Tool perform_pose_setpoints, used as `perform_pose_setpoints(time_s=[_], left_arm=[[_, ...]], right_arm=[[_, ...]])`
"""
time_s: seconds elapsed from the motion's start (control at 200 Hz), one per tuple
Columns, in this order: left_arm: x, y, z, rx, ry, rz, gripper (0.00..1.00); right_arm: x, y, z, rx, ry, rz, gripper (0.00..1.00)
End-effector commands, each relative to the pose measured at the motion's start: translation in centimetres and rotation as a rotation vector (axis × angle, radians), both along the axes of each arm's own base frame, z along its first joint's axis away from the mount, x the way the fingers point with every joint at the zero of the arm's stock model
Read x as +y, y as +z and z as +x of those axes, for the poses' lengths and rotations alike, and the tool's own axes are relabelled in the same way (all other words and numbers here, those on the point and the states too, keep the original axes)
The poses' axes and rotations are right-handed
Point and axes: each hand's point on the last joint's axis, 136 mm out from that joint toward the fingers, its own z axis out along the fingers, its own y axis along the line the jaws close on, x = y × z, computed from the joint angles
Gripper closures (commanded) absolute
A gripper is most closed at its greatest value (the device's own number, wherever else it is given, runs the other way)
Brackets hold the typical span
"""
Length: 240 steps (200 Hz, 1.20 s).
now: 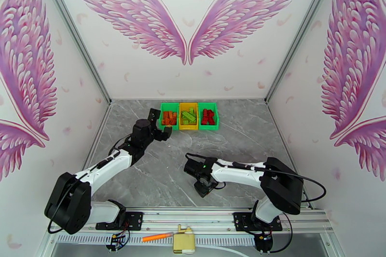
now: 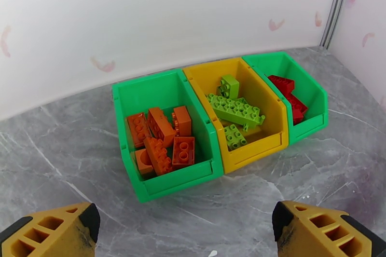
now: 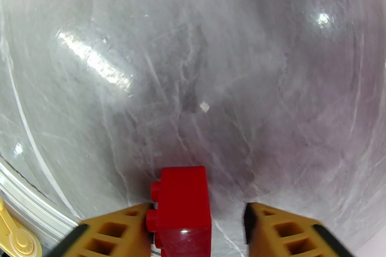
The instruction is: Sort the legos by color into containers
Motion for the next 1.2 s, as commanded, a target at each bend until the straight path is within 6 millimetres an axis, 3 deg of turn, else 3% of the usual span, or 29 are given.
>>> perform_pose_setpoints(time_s=[0.0, 0.175, 0.29, 0.45, 0.63, 0.82, 0.935, 1.06, 1.194], left_arm=[[0.3, 0.7, -0.6, -0.023, -0.009, -0.005, 0.01], [0.3, 1.1, -1.0, -0.034, -0.02, -0.014, 0.01], [-0.2, 1.4, -1.4, -0.045, -0.052, -0.023, 0.01], [-2.0, 1.9, -2.6, -0.083, -0.153, -0.048, 0.01], [-4.9, 2.1, -5.1, -0.099, -0.313, -0.084, 0.01], [-8.6, 1.9, -8.3, -0.102, -0.515, -0.099, 0.01], [-10.4, 2.0, -9.3, -0.124, -0.571, -0.11, 0.01], [-11.9, 2.0, -9.5, -0.133, -0.606, -0.121, 0.01], [-13.2, 2.0, -9.5, -0.134, -0.631, -0.13, 0.01]], right_arm=[[0.5, -0.1, 0.0, -0.013, -0.005, 0.026, 0.69], [0.8, 0.9, 0.7, -0.06, -0.02, 0.064, 0.76], [1.2, 2.7, 2.0, -0.141, -0.018, 0.127, 0.77], [1.3, 6.9, 5.1, -0.308, -0.06, 0.256, 0.79], [0.1, 13.1, 9.5, -0.498, -0.166, 0.432, 0.81], [-1.0, 18.5, 15.3, -0.596, -0.27, 0.613, 0.82], [-1.8, 20.1, 19.8, -0.64, -0.331, 0.64, 0.82], [-3.2, 20.4, 25.0, -0.693, -0.399, 0.636, 0.82], [-4.8, 18.3, 30.5, -0.678, -0.504, 0.631, 0.84]])
